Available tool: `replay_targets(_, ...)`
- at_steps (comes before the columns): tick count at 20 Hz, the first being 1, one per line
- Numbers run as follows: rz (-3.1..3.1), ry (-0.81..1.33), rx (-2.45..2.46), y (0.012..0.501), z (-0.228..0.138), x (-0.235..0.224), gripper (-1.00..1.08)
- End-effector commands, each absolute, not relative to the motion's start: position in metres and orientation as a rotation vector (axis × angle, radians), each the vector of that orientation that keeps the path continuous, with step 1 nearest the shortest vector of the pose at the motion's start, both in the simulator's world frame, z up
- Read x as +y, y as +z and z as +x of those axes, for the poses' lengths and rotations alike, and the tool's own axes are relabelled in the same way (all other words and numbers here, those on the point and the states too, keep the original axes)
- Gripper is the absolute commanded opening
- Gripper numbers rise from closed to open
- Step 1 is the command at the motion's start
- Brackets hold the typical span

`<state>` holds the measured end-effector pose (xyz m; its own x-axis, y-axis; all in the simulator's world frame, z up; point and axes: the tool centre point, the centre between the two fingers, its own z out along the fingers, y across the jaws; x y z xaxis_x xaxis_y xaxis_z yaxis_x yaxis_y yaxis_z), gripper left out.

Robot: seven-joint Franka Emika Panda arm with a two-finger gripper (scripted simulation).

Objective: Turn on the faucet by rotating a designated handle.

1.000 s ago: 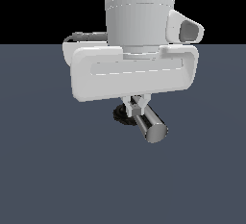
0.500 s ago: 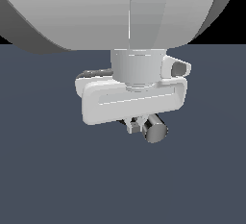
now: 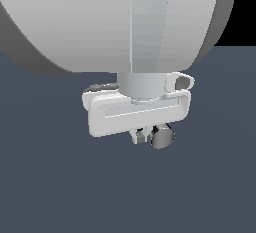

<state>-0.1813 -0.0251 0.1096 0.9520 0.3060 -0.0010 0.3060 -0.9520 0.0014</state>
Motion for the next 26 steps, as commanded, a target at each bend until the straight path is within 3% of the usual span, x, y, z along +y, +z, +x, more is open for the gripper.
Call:
replay_targets(1,3.102,0.000,0.487,0.109,-0.181,-0.025,-1.00)
replay_targets(26,3.102,0.000,0.488,0.109,-0.147,-0.109,-1.00)
